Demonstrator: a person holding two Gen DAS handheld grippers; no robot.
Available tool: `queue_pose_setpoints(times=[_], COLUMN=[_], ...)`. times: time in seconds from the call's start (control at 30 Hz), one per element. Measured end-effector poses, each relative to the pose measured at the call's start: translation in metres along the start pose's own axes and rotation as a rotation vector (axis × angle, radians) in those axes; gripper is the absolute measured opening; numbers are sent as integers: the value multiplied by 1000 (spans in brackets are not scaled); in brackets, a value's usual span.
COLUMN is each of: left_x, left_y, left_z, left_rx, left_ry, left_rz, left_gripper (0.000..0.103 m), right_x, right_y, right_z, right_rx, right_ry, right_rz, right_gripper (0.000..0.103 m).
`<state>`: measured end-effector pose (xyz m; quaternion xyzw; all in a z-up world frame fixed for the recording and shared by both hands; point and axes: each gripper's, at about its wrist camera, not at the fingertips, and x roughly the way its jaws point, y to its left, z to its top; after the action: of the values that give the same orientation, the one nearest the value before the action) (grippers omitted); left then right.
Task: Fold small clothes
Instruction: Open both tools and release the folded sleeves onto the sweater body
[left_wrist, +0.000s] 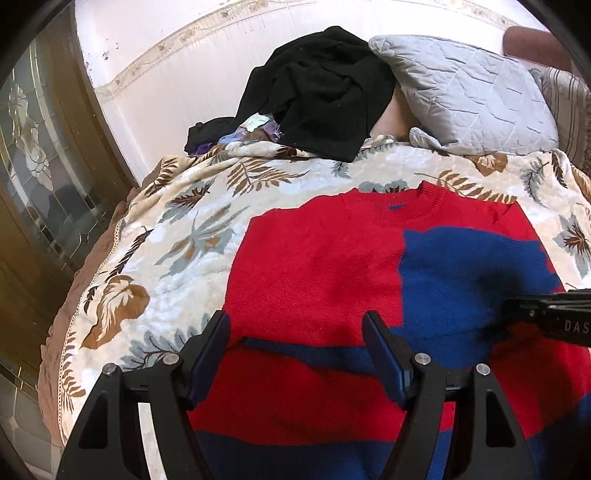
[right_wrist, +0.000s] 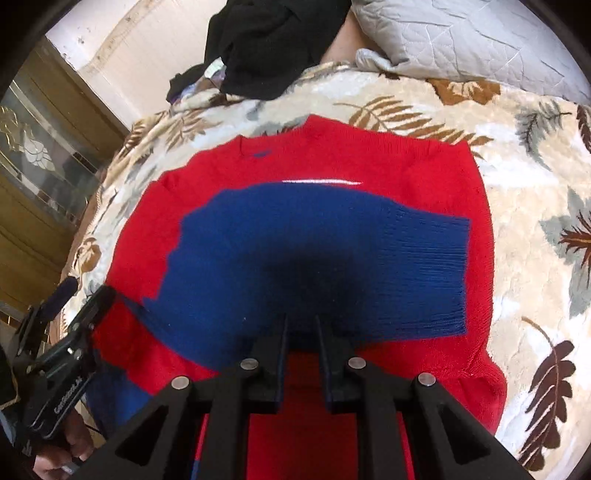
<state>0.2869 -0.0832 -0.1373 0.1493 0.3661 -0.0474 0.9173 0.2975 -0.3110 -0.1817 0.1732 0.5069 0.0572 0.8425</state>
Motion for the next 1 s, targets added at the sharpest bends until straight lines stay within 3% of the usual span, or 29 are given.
queue_pose_setpoints(times=[0.13, 0.3, 0.47, 0.53, 0.67, 0.83, 1.0], left_x=[-1, 13, 58, 58, 50, 36, 48], left_y=[-4, -9, -15, -12, -13, -15, 4], left_z=[-1, 1, -3, -1, 0, 0, 0], left_rx=[5, 7, -2, -36, -33, -10, -31], left_ry=[1, 26, 184, 180, 159, 117, 152], left_rz=[-11, -24, -48, -58, -62, -106, -31], left_gripper=[74, 74, 75, 76, 76, 76, 76], right_x=[-8, 6, -3, -6, 0, -14, -27], right_y=[0, 0, 2, -2, -15, -18, -49], right_z=[-1, -3, 2, 4, 7, 5, 7], right_rx=[5, -11, -12, 4, 58, 74, 159], right_ry=[-25, 22, -21, -36, -4, -30, -55], right_rz=[1, -25, -26, -24, -6, 13, -25], right_gripper=[18, 19, 19, 19, 19, 19, 19])
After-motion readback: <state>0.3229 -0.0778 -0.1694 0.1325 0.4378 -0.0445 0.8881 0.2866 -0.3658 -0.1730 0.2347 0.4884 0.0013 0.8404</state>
